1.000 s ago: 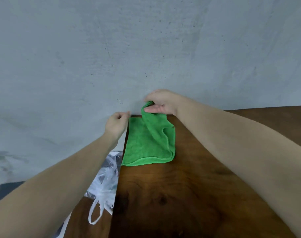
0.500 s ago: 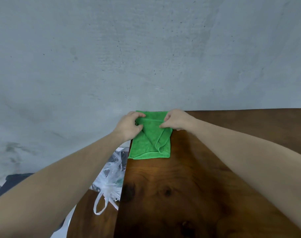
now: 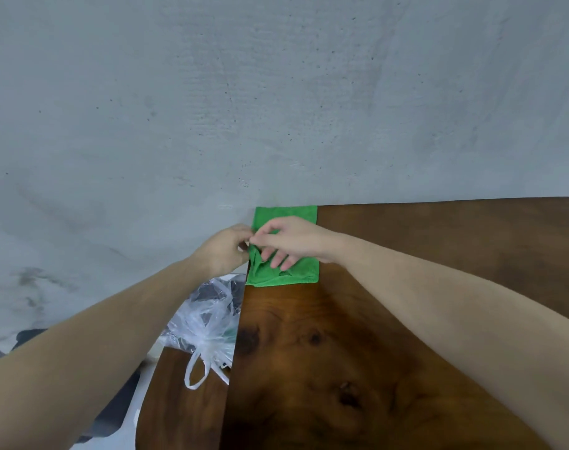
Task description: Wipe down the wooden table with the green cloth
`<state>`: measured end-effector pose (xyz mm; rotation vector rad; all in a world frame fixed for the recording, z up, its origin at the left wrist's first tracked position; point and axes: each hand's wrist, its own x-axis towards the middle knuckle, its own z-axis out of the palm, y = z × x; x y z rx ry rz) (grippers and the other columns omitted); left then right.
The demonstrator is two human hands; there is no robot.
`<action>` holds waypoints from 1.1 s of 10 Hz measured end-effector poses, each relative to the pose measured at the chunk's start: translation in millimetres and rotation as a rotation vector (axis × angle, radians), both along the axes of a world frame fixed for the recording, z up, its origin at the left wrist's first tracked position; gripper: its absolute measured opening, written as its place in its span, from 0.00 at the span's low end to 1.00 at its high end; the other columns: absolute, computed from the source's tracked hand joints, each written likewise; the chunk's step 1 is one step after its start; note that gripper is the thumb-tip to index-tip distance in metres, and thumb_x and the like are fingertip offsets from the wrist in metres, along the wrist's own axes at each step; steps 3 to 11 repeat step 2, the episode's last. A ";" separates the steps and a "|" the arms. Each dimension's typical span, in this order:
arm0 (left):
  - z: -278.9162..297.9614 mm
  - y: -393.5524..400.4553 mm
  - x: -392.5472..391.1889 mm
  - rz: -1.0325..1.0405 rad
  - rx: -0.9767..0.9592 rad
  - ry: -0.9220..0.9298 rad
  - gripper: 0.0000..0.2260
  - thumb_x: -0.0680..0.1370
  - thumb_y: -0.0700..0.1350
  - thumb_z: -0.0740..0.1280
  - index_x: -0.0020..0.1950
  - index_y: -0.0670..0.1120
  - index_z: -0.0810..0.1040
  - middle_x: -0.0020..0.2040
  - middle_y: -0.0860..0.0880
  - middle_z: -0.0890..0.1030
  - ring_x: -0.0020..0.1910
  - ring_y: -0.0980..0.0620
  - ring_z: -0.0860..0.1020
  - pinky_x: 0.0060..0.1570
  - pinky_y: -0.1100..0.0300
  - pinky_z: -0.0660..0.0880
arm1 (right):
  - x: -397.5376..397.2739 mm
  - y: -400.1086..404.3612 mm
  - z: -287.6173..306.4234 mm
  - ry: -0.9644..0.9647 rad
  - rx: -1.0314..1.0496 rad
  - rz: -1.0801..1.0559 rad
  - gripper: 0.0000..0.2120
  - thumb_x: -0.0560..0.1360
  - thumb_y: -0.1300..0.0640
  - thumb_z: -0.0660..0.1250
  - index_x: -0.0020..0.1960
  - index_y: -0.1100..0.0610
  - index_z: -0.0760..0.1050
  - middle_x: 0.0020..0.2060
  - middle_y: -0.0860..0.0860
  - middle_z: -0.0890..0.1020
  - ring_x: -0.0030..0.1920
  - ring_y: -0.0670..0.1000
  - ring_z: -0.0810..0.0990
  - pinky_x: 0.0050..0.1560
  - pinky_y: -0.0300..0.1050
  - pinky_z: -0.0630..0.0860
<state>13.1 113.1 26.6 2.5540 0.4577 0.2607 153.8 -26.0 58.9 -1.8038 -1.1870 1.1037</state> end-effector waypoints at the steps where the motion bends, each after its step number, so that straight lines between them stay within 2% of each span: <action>1: -3.8 -10.2 -15.6 0.015 -0.001 0.093 0.24 0.70 0.23 0.60 0.58 0.43 0.82 0.58 0.47 0.76 0.54 0.51 0.74 0.50 0.80 0.62 | -4.3 -17.5 -4.3 0.039 0.064 -0.087 0.12 0.82 0.49 0.65 0.62 0.53 0.75 0.46 0.56 0.86 0.36 0.49 0.82 0.38 0.42 0.81; 2: 0.3 -22.4 -30.3 0.085 0.053 0.068 0.23 0.73 0.24 0.58 0.58 0.42 0.82 0.62 0.46 0.75 0.58 0.52 0.74 0.54 0.78 0.62 | -2.4 -44.3 0.1 0.041 0.110 -0.180 0.09 0.82 0.50 0.65 0.60 0.53 0.76 0.44 0.54 0.86 0.35 0.48 0.80 0.38 0.43 0.79; 11: 0.3 -22.4 -30.3 0.085 0.053 0.068 0.23 0.73 0.24 0.58 0.58 0.42 0.82 0.62 0.46 0.75 0.58 0.52 0.74 0.54 0.78 0.62 | -2.4 -44.3 0.1 0.041 0.110 -0.180 0.09 0.82 0.50 0.65 0.60 0.53 0.76 0.44 0.54 0.86 0.35 0.48 0.80 0.38 0.43 0.79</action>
